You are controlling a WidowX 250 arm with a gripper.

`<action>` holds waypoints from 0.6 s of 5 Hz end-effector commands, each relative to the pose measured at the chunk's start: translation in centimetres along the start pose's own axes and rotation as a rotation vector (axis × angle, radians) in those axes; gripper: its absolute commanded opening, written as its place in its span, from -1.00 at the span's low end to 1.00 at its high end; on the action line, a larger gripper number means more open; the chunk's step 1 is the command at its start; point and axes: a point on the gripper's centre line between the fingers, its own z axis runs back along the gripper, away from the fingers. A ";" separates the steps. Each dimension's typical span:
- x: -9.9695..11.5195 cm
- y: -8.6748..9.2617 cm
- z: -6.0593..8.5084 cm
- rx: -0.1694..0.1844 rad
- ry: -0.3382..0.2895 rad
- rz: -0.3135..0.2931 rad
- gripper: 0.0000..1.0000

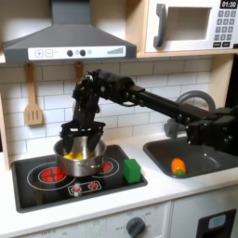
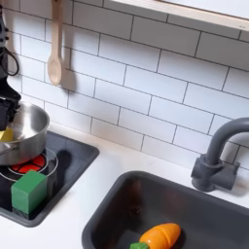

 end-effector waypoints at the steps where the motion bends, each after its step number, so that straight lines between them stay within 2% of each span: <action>1: 0.4 0.2 -0.3 -0.004 -0.021 0.003 1.00; 3: 1.0 -0.2 -0.8 -0.011 -0.042 -0.003 1.00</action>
